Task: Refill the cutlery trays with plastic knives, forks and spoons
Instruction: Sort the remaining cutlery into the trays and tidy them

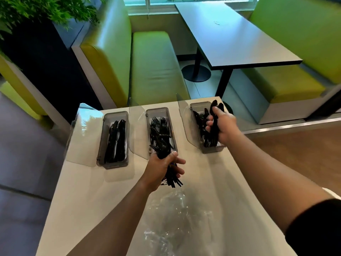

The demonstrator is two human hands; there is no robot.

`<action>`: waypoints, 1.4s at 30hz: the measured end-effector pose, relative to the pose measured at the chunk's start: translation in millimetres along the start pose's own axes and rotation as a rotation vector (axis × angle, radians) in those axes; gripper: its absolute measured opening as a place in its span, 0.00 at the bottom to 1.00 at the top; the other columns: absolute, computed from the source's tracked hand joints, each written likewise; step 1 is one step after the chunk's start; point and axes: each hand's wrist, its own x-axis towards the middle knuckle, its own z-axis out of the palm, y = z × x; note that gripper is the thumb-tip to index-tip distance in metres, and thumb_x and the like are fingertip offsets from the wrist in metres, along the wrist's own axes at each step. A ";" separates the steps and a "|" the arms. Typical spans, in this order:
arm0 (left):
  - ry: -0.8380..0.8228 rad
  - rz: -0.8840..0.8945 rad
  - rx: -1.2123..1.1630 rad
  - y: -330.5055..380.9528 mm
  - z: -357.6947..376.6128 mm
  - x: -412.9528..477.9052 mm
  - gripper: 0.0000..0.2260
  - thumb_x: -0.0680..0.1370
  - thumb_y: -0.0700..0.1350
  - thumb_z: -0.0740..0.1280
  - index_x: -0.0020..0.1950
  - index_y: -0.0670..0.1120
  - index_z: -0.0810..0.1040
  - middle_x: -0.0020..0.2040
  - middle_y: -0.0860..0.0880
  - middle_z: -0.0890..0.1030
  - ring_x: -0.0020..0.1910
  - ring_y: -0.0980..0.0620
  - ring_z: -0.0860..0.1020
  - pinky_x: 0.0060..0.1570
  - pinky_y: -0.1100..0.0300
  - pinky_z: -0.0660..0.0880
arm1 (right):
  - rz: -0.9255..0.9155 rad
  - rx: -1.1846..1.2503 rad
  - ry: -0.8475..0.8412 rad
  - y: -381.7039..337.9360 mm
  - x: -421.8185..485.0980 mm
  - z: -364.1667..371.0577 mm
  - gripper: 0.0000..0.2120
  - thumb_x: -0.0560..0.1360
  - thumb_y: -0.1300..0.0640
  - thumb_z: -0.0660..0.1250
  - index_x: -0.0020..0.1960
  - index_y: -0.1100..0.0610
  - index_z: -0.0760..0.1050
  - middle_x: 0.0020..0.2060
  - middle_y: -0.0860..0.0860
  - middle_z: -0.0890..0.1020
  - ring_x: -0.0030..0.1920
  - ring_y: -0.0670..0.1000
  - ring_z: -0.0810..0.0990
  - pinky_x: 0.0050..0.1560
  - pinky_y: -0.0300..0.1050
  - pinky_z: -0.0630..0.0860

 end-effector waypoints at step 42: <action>0.067 -0.026 -0.006 2.8 5.4 -10.6 0.22 0.76 0.46 0.73 0.57 0.29 0.74 0.34 0.45 0.76 0.24 0.51 0.72 0.27 0.58 0.73 | -0.364 -0.761 0.045 24.6 22.2 -48.6 0.13 0.77 0.61 0.69 0.61 0.59 0.79 0.47 0.54 0.85 0.46 0.53 0.86 0.50 0.52 0.84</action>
